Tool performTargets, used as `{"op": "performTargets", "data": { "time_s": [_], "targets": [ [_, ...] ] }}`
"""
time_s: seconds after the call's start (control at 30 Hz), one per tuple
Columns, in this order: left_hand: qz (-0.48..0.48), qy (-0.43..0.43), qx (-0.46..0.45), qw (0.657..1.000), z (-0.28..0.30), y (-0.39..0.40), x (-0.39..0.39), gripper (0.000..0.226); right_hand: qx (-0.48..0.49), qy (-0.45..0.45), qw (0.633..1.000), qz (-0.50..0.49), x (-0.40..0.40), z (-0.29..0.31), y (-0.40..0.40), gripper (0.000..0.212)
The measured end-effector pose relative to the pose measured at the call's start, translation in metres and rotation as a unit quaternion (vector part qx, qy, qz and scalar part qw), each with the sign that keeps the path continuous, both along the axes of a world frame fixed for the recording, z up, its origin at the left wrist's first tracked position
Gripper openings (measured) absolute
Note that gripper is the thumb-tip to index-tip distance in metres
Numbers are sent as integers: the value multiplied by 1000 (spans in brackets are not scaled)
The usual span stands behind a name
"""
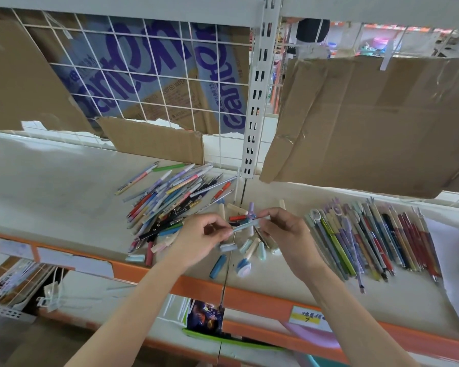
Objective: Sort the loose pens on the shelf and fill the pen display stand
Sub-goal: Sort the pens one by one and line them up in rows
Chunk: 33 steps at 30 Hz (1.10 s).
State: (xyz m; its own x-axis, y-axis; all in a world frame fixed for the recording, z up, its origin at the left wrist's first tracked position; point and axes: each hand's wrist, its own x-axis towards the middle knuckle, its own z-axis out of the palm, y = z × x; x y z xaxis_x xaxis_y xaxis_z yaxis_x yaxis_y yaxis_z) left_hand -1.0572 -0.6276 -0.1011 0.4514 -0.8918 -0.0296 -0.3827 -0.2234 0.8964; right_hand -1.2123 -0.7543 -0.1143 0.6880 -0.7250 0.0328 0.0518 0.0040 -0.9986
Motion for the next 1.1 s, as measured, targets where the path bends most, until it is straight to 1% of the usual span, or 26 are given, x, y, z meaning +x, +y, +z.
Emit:
{"op": "performTargets", "data": {
  "time_s": [0.1, 0.17, 0.23, 0.3, 0.37, 0.43, 0.5, 0.53, 0.57, 0.7, 0.77, 0.83, 0.93, 1.0, 1.1],
  "targets": [
    [37, -36, -27, 998, -8, -1, -13, 21, 22, -6, 1000, -16, 4, 3, 1, 20],
    [45, -35, -51, 997, -12, -4, -22, 19, 53, -32, 998, -13, 5, 6, 1, 21],
    [39, -26, -62, 997, -12, -11, -29, 16, 64, -45, 997, -10, 6, 7, 2, 21],
    [18, -27, -62, 998, -9, -17, -33, 15, 53, -37, 998, -14, 7, 7, 2, 26],
    [-1, -43, -59, 997, -9, -19, -31, 13, -4, -13, 999, -43, 4, 9, -6, 30],
    [9, -83, -44, 996, -11, -17, -20, 10, -108, 54, 989, -91, -5, 13, -22, 28],
    [64, -148, -26, 987, -14, -18, 0, 7, -243, 173, 946, -126, -18, 11, -38, 26],
    [96, -177, -20, 979, -14, -19, 10, 6, -283, 225, 923, -130, -25, 8, -43, 26],
    [121, -200, -14, 972, -15, -21, 20, 6, -301, 265, 907, -131, -30, 4, -45, 26],
    [161, -287, 14, 944, -22, -37, 47, 9, -316, 381, 864, -89, -41, -11, -39, 27],
    [159, -345, 17, 925, -24, -48, 55, 13, -323, 412, 848, -79, -42, -12, -37, 25],
    [142, -386, 39, 911, -25, -60, 61, 19, -326, 445, 830, -83, -42, -10, -37, 24],
    [120, -397, 86, 906, -28, -73, 66, 26, -335, 488, 801, -90, -42, -5, -37, 25],
    [124, -389, 101, 907, -31, -75, 66, 26, -333, 507, 789, -93, -41, -3, -35, 27],
    [129, -384, 111, 908, -33, -75, 66, 24, -327, 501, 796, -87, -39, -2, -32, 27]
  ]
}}
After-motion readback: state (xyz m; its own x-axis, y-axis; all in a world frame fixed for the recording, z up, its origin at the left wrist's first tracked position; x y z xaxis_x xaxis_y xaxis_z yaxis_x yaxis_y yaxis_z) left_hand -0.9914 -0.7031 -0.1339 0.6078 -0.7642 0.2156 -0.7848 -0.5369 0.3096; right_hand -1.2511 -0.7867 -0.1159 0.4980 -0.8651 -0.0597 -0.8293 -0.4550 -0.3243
